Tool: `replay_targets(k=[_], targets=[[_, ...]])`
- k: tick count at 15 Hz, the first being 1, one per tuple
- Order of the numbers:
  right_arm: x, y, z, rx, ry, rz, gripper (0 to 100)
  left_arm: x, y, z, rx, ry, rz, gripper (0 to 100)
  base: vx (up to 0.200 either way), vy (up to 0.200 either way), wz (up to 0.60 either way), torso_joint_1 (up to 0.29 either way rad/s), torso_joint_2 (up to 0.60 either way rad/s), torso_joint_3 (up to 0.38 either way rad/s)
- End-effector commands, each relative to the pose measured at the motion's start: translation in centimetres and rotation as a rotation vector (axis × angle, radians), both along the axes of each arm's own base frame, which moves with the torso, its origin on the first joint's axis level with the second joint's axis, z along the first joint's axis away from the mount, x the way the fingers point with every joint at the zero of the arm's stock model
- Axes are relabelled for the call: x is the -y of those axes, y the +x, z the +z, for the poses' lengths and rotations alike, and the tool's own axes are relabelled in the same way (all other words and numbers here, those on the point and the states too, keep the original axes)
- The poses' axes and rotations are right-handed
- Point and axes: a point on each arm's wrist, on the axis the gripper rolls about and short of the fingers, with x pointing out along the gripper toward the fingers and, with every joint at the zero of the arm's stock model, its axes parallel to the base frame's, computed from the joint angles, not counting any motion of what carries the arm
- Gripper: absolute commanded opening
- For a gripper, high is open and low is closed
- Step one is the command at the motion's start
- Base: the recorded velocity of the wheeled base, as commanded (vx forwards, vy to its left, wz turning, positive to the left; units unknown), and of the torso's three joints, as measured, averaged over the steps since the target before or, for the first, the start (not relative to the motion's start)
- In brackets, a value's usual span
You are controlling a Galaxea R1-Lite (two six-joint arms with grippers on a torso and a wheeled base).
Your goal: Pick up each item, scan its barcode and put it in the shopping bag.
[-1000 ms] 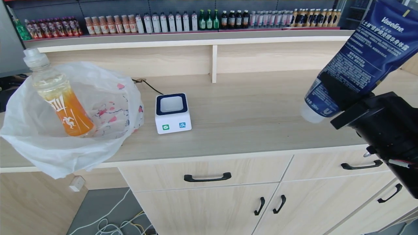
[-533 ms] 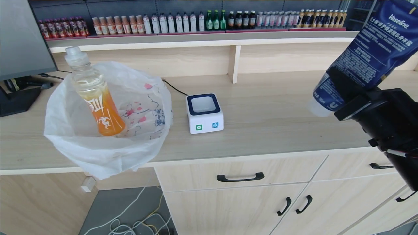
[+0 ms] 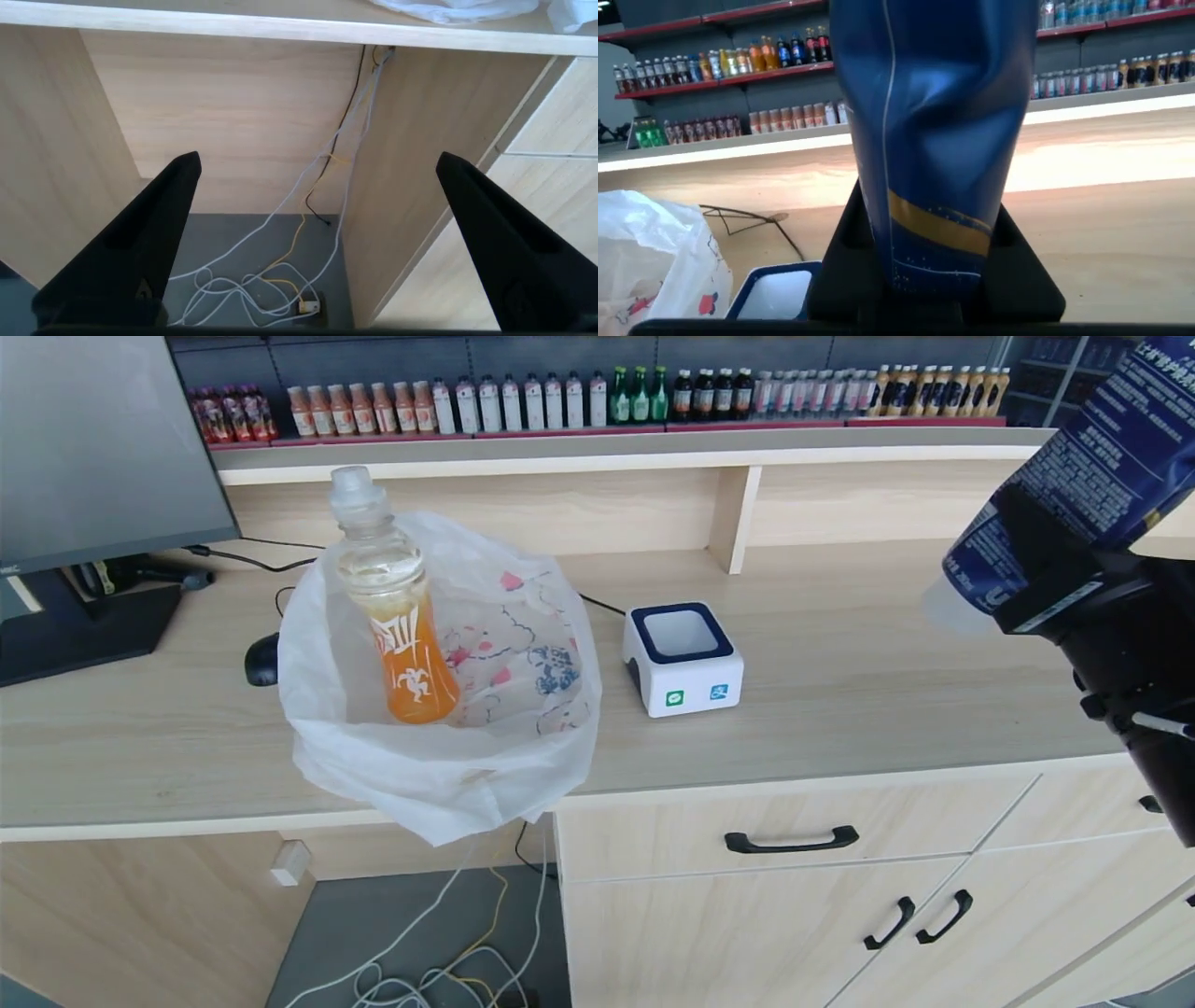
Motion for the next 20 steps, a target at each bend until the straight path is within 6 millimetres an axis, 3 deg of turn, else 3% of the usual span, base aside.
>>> replay_targets(k=[1, 8, 14, 16, 20], targets=[[0.0, -0.1, 0.0, 0.001, 0.003, 0.001, 0, 0.0, 0.0, 0.0, 0.0, 0.002, 0.0, 100, 0.0, 0.0, 0.0, 0.0, 0.0, 0.0], [-0.3, 0.4, -0.5, -0.016, -0.023, -0.001, 0, 0.0, 0.0, 0.0, 0.001, 0.004, 0.0, 100, 0.0, 0.0, 0.0, 0.0, 0.0, 0.0], [-1.9, 2.3, -1.4, 0.064, -0.364, 0.06, 0, 0.0, 0.0, 0.0, 0.001, 0.004, -0.002, 100, 0.0, 0.0, 0.0, 0.0, 0.0, 0.0], [-2.9, 2.8, -1.8, 0.075, -0.434, 0.046, 0, 0.0, 0.0, 0.0, 0.001, 0.004, 0.0, 100, 0.0, 0.0, 0.0, 0.0, 0.0, 0.0], [-7.2, 3.5, -1.7, 0.163, -0.52, 0.126, 0, 0.0, 0.0, 0.0, 0.001, 0.004, 0.0, 100, 0.0, 0.0, 0.0, 0.0, 0.0, 0.0]])
